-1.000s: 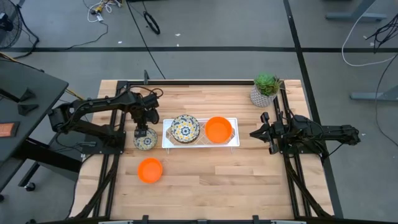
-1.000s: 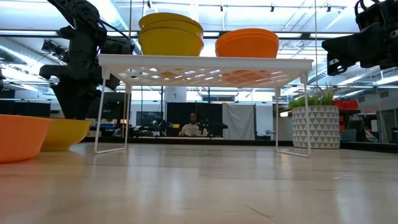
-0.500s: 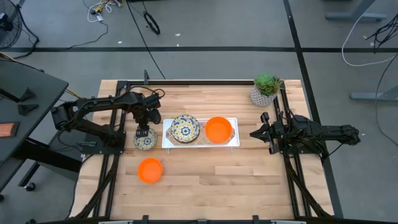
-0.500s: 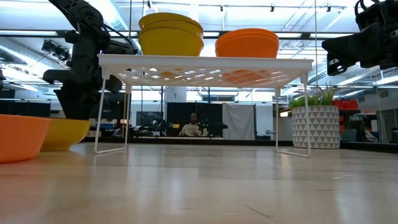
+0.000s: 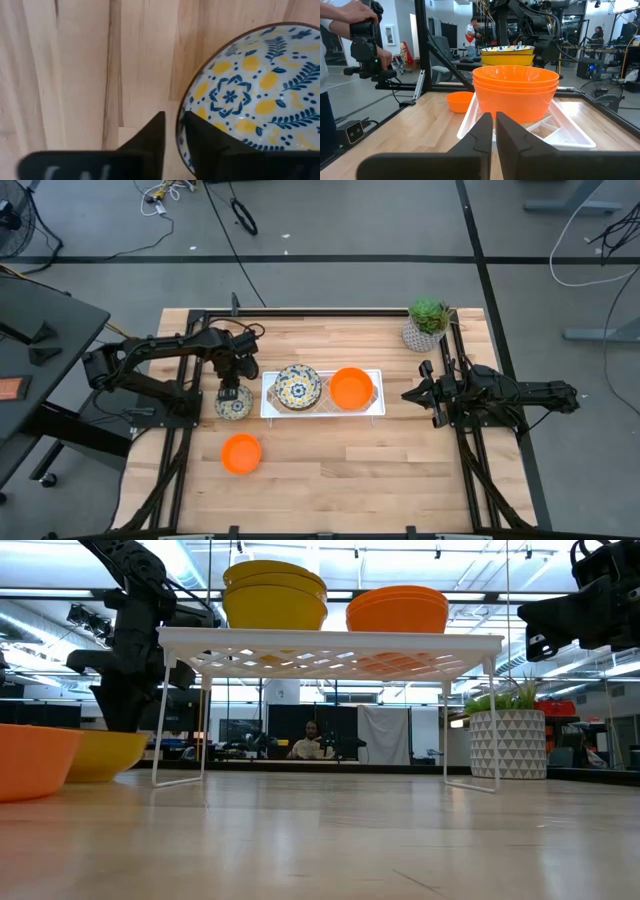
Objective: Pick & Place Mini bowls
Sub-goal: Stack the white patterned bowl on the white patterned bowl on the shelf
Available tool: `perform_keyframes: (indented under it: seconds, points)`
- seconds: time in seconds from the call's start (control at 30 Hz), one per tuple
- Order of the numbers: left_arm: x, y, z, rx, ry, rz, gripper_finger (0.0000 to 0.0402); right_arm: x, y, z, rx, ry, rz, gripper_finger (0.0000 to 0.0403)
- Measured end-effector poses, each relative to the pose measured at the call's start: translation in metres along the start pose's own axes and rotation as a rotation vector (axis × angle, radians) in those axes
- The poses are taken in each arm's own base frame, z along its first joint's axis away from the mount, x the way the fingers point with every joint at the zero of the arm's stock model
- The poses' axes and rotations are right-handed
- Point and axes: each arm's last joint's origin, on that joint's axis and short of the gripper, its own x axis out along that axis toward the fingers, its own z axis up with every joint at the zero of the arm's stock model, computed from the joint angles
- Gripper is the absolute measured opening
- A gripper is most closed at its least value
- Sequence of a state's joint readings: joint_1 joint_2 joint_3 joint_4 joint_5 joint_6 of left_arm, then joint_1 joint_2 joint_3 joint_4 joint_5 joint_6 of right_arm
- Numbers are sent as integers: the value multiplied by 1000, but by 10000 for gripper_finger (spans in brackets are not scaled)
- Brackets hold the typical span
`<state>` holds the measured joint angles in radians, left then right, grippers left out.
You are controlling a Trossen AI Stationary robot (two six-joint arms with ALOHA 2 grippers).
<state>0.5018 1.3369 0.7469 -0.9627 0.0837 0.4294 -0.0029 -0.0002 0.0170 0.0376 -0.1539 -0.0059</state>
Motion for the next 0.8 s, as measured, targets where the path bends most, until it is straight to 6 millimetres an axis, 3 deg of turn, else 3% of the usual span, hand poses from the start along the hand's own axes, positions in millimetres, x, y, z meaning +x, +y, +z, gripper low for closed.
perform_keyframes:
  seconds: [0.2, 0.8]
  points:
    - [-1, 0, 0, -4, -4, -8, 14, 0, 0, 0, 0, 0, 0, 27]
    - [-1, -3, -1, -27, -18, -82, 10, 0, 0, 0, 0, 0, 0, 27]
